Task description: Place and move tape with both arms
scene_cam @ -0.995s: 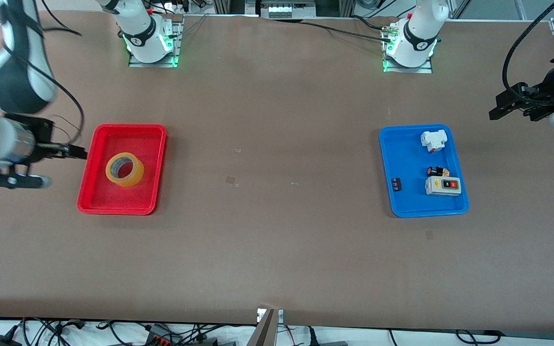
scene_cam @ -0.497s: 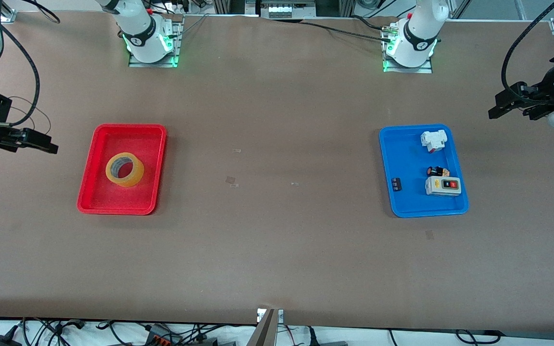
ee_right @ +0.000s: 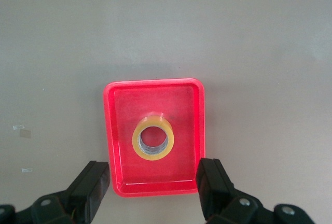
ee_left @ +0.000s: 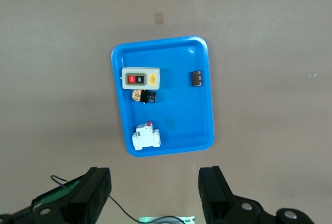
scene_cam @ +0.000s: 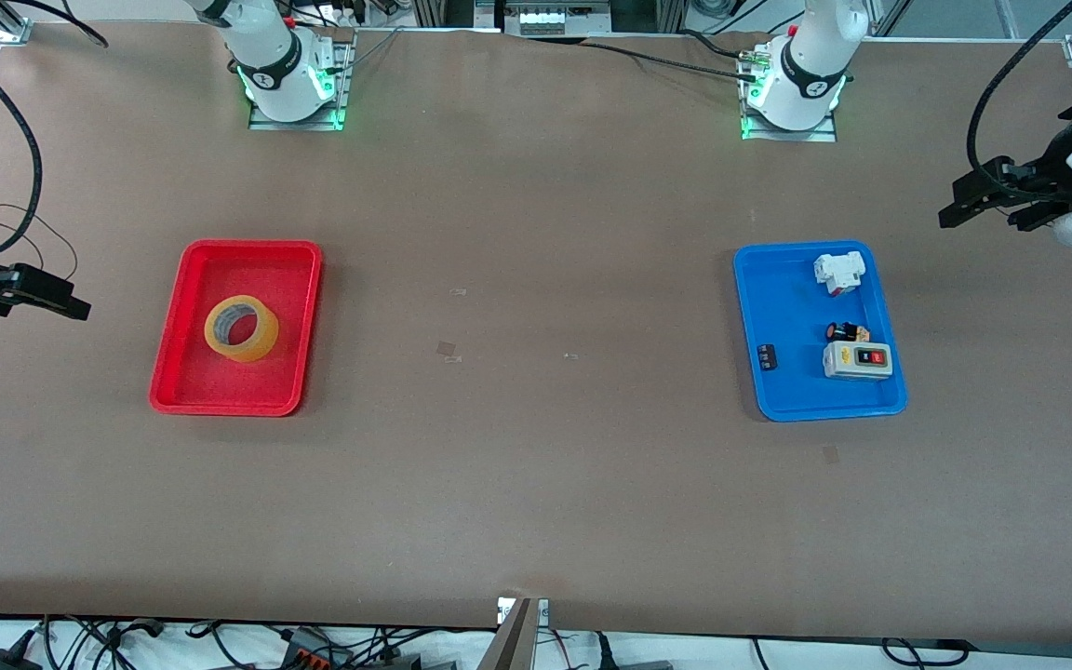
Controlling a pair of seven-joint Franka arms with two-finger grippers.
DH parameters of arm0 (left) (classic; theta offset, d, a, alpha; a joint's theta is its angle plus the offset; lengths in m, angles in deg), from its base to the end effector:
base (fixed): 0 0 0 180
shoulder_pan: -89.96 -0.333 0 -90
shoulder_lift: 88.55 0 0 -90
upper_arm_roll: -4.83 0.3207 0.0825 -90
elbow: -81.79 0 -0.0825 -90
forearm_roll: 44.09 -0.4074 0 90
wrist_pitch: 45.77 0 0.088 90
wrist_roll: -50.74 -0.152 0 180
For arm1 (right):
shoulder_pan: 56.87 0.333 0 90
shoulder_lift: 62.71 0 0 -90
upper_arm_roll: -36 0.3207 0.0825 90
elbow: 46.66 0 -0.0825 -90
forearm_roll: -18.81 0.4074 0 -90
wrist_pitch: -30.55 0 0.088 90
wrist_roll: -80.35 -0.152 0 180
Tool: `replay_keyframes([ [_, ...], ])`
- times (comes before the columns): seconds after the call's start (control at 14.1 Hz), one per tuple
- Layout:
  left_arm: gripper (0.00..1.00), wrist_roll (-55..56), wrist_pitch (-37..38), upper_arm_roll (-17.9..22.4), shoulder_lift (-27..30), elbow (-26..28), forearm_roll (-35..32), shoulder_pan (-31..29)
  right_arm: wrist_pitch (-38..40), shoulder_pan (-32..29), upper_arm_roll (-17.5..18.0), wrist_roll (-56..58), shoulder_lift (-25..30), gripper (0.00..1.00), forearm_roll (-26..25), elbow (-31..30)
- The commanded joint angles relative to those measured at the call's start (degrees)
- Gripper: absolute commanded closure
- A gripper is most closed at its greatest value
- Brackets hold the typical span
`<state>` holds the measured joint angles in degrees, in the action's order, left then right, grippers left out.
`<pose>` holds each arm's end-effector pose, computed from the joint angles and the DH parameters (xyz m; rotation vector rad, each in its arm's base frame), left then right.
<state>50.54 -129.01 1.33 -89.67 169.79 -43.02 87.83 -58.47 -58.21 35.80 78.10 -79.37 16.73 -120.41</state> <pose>0.5666 -0.0163 0.5806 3.1184 -0.0447 -0.1604 0.6629 -0.0231 0.5422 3.1022 -0.1027 -0.0373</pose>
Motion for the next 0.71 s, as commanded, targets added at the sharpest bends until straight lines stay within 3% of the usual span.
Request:
replay_keyframes([
  [0.0, 0.0, 2.12, 1.24, -1.51, -0.46, -1.25, 0.6, -0.59, -5.79, -0.06, -0.23, 1.37, 7.31, 0.0, 1.19, -11.54],
  [0.21, 0.0, 2.22, 1.24, -1.6, -0.55, -1.34, 0.69, -0.59, -11.7, -0.06, -0.32, 2.06, 14.79, 0.0, 1.19, -23.43],
  [0.64, 0.0, 2.13, 1.15, -1.6, -0.63, -1.25, 0.69, -1.2, -8.81, -0.24, -0.41, 4.44, 16.21, 0.0, 1.37, -23.63],
])
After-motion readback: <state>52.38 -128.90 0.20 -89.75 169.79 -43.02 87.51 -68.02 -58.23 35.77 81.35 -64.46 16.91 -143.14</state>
